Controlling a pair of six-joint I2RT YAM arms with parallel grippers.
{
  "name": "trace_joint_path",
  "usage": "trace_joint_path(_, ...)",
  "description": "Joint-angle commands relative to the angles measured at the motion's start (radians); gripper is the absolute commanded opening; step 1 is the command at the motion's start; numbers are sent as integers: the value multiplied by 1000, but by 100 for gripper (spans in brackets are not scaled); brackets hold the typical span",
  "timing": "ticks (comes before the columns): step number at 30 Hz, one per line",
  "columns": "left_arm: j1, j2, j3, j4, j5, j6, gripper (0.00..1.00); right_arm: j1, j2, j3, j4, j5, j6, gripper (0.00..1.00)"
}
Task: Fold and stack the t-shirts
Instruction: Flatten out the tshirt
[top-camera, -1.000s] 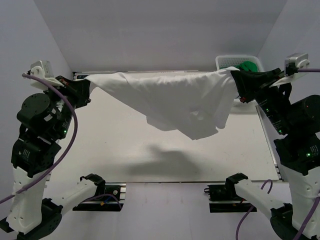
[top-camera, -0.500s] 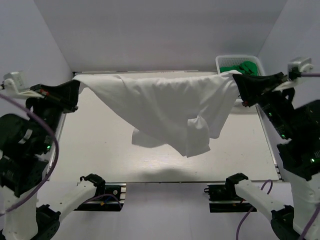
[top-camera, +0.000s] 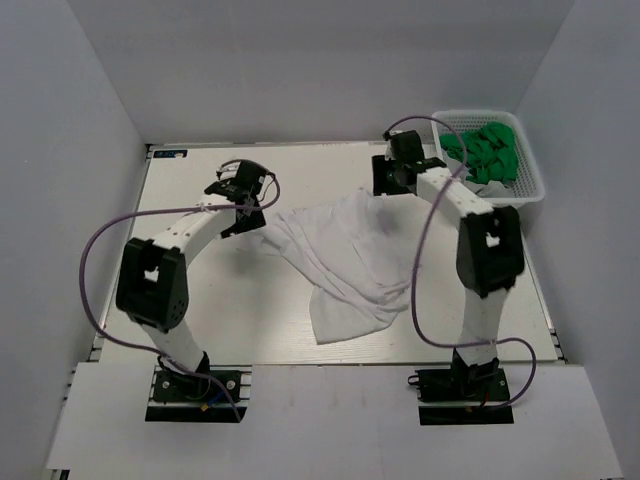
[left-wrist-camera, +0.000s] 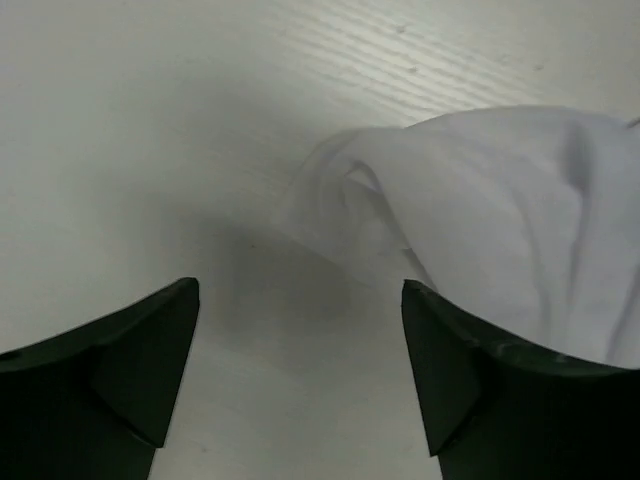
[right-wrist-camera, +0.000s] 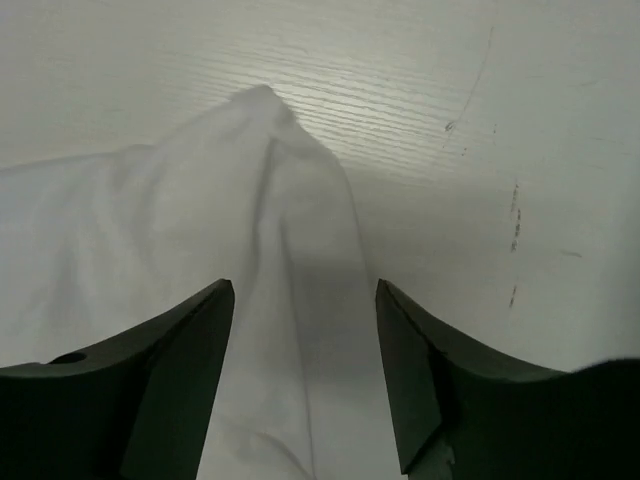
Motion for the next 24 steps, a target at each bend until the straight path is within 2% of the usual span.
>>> trace_joint_path(1,30,-56,79,-80,-33,-49,99,-12,84,237,-123,43,-29,67)
trace_joint_path(2,40,-45,95,-97,-58,-49,100,-14,126,289,-158,40,-35,75)
trace_joint_path(3,40,-45,106,-106,-58,-49,100,-11,129,308,-166,37,-38,88)
trace_joint_path(5,40,-58,124,-106,-67,-37,100,-11,102,298,-160,25,-36,90)
trace_joint_path(8,40,-91,124,-77,-23,-15,100,-6,4,201,-143,-9,-26,90)
trace_joint_path(9,40,-91,133,-54,-4,10,100,-5,-73,119,-140,-17,-15,90)
trace_joint_path(12,40,-100,133,-7,78,52,100,-3,-153,-53,-143,-87,37,90)
trace_joint_path(13,40,-91,133,33,143,61,100,-1,-244,-133,-139,-106,53,90)
trace_joint_path(15,40,-60,133,76,212,81,100,5,-327,-216,-123,-204,99,90)
trace_joint_path(16,40,-45,133,119,267,93,100,5,-383,-336,-116,-248,118,90)
trace_joint_path(18,40,12,133,147,318,103,100,11,-449,-462,-109,-308,146,90)
trace_joint_path(21,40,101,158,161,393,103,100,28,-521,-570,-116,-377,180,90)
trace_joint_path(24,40,162,158,161,421,103,100,29,-535,-624,-117,-364,191,90)
